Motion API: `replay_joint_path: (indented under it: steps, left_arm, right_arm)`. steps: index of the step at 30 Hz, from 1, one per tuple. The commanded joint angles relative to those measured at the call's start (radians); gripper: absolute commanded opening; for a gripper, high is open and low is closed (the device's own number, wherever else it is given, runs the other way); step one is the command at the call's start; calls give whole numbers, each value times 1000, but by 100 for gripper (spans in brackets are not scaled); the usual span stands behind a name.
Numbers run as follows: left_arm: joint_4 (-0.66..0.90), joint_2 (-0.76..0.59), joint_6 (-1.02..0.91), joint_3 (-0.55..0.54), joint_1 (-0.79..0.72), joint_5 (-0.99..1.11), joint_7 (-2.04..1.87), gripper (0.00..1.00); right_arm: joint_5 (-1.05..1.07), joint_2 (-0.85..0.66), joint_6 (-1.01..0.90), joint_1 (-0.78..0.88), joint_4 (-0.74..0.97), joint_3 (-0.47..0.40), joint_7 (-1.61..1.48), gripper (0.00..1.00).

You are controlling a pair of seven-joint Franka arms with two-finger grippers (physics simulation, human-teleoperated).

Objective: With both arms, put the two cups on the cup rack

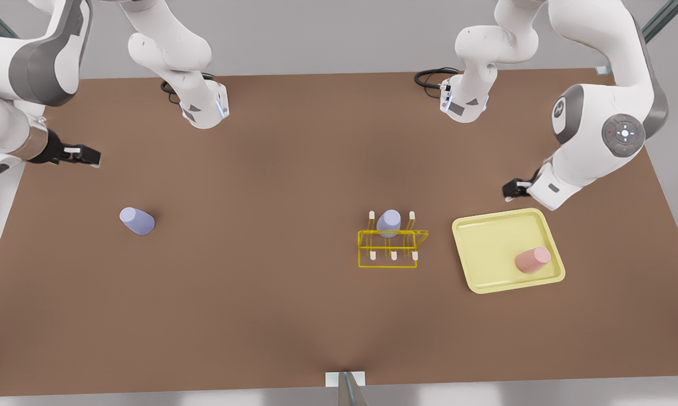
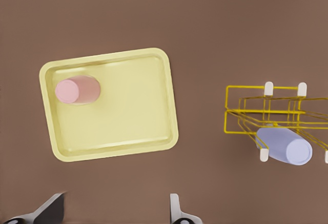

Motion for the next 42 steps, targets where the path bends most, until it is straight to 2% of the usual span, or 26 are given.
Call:
replay_joint_path:
  steps: [1,2,4,6,8,9,12,16,18,20,24,32,42]
  left_arm:
    - [1,-1,6,-1,-16,1,-21,100]
    - [1,-1,8,-1,-16,1,-21,100]
    - [1,5,8,-1,-16,1,-18,100]
    - [31,50,9,1,-7,3,-18,100]
    - [182,263,23,10,67,4,-15,100]
    - [216,341,107,10,105,3,32,100]
    - [217,444,308,30,150,1,106,100]
    - [185,461,403,62,150,-6,184,100]
    - [133,470,502,67,156,-5,189,100]
    - [81,466,522,70,154,-6,187,100]
    - [29,466,580,75,159,-5,189,100]
    - [-56,459,603,87,173,-5,187,100]
    - [-117,508,686,93,174,-5,187,100]
  right_arm:
    - [2,-1,47,56,0,0,21,100]
    - [35,-44,76,49,-66,-13,19,100]
    - [32,-39,87,50,-75,-18,19,100]
    - [16,92,76,49,-31,-32,15,100]
    - [1,232,119,-2,-22,-38,7,100]
    - [2,283,179,-43,-29,-38,1,100]
    - [21,326,353,-94,-80,-38,-90,100]
    - [120,304,692,-155,-282,-38,-255,100]
    - [148,280,774,-157,-359,-38,-269,100]
    - [147,235,903,-157,-459,-39,-309,100]
    - [114,244,1114,-157,-523,-62,-343,100]
    - [117,237,1111,-165,-674,-62,-338,100]
    - [116,247,1115,-162,-747,-66,-332,100]
